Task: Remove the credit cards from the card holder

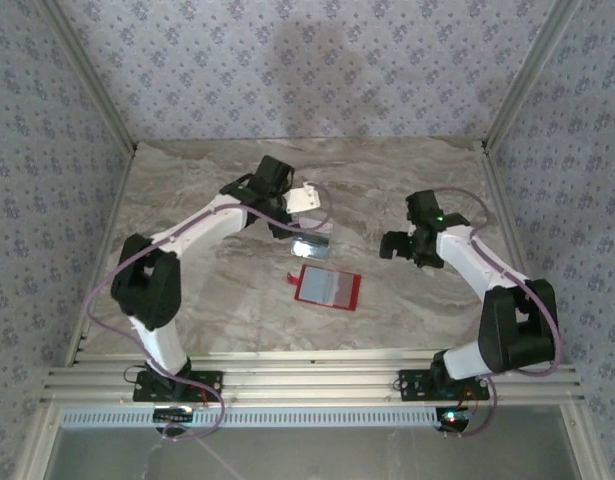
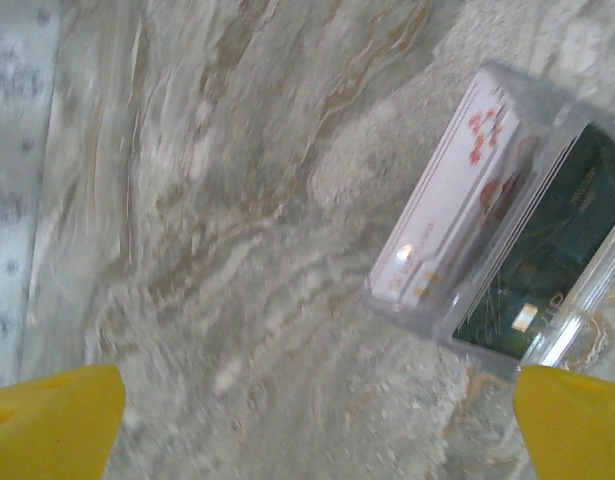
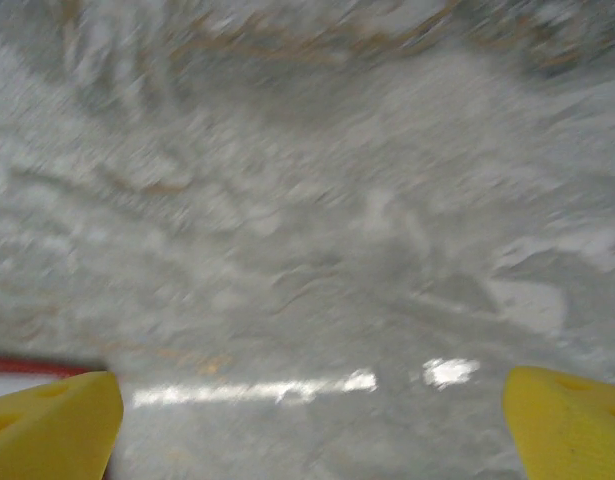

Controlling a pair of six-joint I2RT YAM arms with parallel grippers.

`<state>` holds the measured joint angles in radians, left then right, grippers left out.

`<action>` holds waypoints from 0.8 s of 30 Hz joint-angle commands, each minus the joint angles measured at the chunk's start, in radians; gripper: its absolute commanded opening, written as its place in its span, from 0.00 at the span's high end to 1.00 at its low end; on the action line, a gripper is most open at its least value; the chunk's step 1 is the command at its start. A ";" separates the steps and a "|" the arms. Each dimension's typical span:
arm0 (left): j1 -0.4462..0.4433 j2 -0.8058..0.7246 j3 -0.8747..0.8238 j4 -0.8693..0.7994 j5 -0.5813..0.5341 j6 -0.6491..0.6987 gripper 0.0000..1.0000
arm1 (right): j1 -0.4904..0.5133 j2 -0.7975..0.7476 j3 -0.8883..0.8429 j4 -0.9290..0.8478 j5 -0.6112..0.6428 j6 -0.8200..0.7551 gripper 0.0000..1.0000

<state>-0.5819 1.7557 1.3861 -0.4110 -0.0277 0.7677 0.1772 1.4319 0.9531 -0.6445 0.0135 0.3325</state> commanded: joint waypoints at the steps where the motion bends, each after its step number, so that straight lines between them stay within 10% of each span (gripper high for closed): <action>1: 0.055 -0.101 -0.145 0.209 -0.142 -0.276 0.01 | -0.067 0.011 -0.027 0.130 0.071 -0.060 0.00; 14: 0.500 -0.381 -0.829 0.804 -0.214 -0.794 0.01 | -0.202 0.013 -0.391 1.041 0.185 -0.334 0.00; 24: 0.600 -0.268 -1.002 1.245 0.002 -0.792 0.00 | -0.224 0.045 -0.570 1.440 0.004 -0.341 0.00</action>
<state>0.0135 1.4528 0.3840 0.6468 -0.1177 -0.0059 -0.0437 1.4494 0.3939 0.6151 0.0616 0.0189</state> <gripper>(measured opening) 0.996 0.998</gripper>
